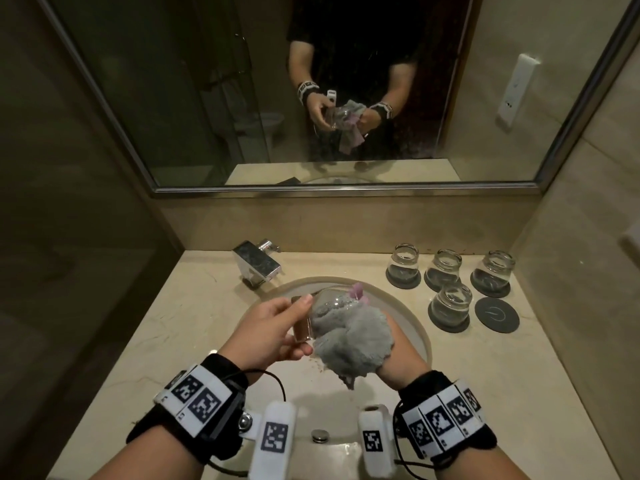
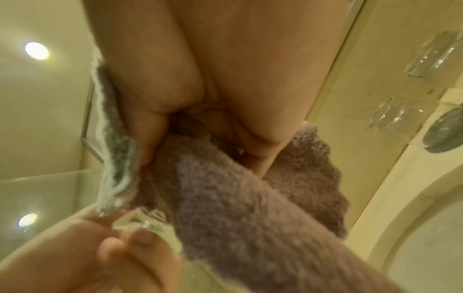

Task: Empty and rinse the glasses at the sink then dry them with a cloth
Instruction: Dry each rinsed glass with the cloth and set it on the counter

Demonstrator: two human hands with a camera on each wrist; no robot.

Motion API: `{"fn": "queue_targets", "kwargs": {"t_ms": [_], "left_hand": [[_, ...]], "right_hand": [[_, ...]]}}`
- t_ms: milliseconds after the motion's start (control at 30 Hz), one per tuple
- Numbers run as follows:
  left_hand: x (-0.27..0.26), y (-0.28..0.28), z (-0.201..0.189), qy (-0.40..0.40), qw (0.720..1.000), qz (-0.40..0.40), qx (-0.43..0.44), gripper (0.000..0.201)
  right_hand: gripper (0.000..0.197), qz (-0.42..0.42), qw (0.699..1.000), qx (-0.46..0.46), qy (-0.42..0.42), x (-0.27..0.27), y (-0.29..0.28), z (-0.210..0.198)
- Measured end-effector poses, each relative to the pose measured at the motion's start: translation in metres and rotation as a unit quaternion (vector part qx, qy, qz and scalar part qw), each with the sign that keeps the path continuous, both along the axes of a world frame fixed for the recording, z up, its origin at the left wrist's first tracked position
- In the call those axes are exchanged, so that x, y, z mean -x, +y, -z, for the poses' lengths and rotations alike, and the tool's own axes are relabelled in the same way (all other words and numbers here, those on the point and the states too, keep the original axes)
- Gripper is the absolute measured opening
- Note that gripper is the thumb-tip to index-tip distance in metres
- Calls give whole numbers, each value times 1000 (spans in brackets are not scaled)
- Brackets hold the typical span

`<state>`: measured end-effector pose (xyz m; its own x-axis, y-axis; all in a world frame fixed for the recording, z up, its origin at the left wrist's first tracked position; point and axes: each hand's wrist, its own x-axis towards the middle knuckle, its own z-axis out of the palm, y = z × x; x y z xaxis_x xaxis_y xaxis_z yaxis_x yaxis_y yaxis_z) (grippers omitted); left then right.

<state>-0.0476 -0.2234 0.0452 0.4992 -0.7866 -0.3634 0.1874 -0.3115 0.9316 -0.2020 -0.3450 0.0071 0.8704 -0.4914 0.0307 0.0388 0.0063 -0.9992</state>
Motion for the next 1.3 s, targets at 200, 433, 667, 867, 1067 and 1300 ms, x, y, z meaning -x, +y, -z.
{"fn": "queue_targets", "kwargs": {"t_ms": [200,433,667,867,1067,1300], "left_hand": [[1,9,0,-184,982,43,27,60],[2,12,-8,-263,961,77,45,47],[6,8,-6,-99,994,37,37,51],[10,13,-1,-271,956,109,26,52],[9,5,-5,-221,970,100,35,54],[10,0,-11,-124,991,52,-11,70]], "right_hand": [[38,30,986,-135,-88,1,2,4],[2,54,979,-184,-69,2,11,5],[21,53,994,-93,-22,6,7,9],[17,104,953,-276,-61,9,9,18],[8,81,950,-293,-73,6,11,12],[11,112,966,-225,-53,3,15,3]]}}
